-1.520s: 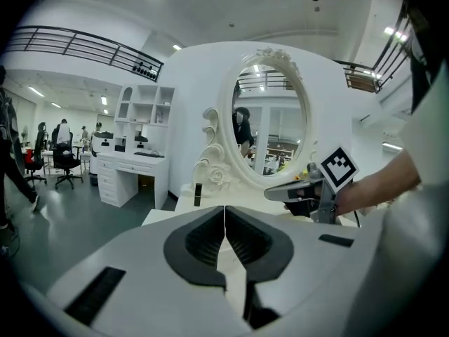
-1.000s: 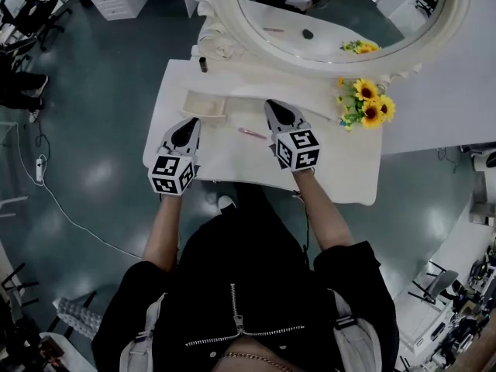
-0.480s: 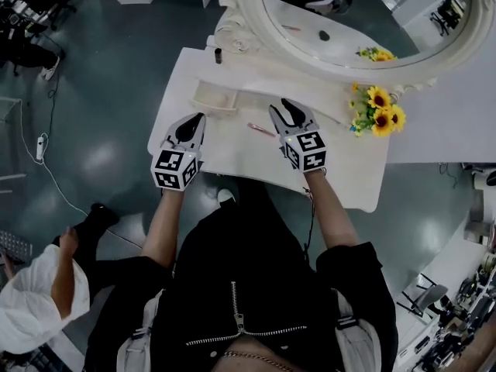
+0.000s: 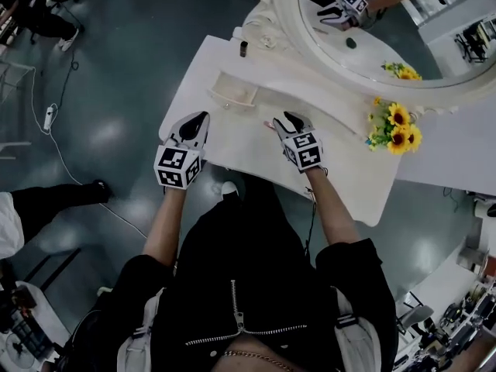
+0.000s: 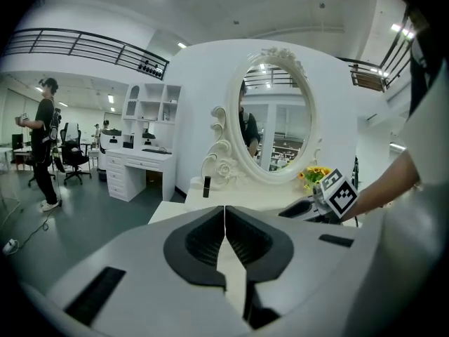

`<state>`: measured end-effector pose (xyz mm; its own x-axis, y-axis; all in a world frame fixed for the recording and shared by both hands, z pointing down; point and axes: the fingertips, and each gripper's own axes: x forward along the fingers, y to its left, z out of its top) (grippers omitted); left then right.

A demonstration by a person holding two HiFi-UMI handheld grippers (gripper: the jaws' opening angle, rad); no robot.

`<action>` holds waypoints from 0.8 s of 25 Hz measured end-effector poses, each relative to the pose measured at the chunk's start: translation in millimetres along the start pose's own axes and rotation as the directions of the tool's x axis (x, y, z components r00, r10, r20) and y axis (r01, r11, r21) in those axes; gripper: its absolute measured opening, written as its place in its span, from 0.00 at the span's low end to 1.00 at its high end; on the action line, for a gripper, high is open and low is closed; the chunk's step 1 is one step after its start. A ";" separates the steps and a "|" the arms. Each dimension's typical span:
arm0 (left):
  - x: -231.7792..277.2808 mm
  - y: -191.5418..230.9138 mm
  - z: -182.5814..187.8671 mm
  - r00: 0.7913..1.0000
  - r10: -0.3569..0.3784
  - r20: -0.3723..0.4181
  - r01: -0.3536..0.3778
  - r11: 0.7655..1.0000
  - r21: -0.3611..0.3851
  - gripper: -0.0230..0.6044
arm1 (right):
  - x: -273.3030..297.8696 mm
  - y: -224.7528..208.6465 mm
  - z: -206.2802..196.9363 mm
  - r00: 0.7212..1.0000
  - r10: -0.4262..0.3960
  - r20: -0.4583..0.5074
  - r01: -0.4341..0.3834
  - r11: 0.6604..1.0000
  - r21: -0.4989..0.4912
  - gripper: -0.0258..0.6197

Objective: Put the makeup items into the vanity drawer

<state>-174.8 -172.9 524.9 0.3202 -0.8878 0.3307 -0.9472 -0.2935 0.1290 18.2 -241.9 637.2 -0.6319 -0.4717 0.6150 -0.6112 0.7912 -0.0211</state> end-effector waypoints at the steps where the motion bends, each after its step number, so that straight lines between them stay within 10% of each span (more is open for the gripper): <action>1: -1.4 2.4 -2.1 1.000 0.009 -0.003 -0.009 1.000 -0.004 0.07 | 7.3 2.3 -9.4 0.999 0.013 -0.032 -0.013 1.000 -0.012 0.25; 8: -10.9 13.5 -12.8 0.998 0.053 -0.023 -0.053 0.998 -0.025 0.07 | 39.2 5.2 -72.9 0.967 0.042 -0.251 -0.055 0.998 -0.045 0.28; 20: -26.5 25.4 -20.3 0.995 0.091 -0.037 -0.092 0.995 -0.035 0.07 | 44.1 2.8 -100.9 0.936 0.035 -0.349 -0.042 0.999 -0.012 0.21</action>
<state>-207.0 -149.6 538.4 0.2335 -0.8968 0.3759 -0.9714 -0.1980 0.1310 36.6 -221.2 743.8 -0.4465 -0.2783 0.8504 -0.5784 0.8149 -0.0370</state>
